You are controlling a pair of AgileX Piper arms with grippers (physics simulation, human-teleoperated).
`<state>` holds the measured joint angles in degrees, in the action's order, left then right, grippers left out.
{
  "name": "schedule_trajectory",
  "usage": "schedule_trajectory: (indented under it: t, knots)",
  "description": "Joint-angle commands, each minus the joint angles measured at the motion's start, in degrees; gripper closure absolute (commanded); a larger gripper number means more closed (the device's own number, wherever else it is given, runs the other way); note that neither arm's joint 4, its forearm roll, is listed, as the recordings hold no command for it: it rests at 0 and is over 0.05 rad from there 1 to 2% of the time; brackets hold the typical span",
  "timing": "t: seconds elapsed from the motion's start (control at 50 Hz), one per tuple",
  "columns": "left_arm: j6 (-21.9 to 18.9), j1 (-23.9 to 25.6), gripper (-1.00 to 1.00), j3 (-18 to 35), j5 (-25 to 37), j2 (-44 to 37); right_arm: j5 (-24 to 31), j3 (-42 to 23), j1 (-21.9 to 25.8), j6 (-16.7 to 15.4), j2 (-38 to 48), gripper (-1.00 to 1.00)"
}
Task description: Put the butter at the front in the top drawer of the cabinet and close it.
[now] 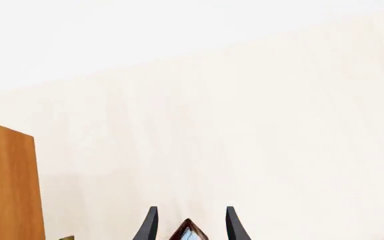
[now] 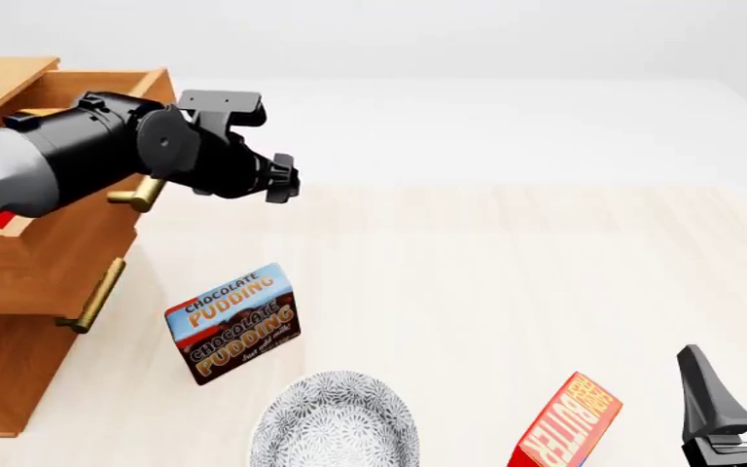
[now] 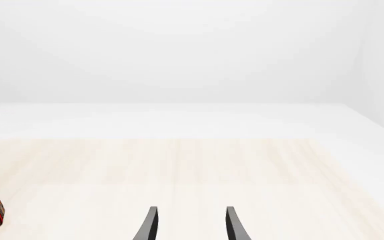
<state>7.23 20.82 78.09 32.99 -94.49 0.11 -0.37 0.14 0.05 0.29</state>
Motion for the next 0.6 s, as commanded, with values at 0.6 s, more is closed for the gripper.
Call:
schedule_trajectory:
  t: [0.6]
  knots:
    - [-2.3, -8.6, -1.0, -5.7, 1.5, 5.6, 0.0, 0.0, 0.0, 0.0, -0.1, -1.0]
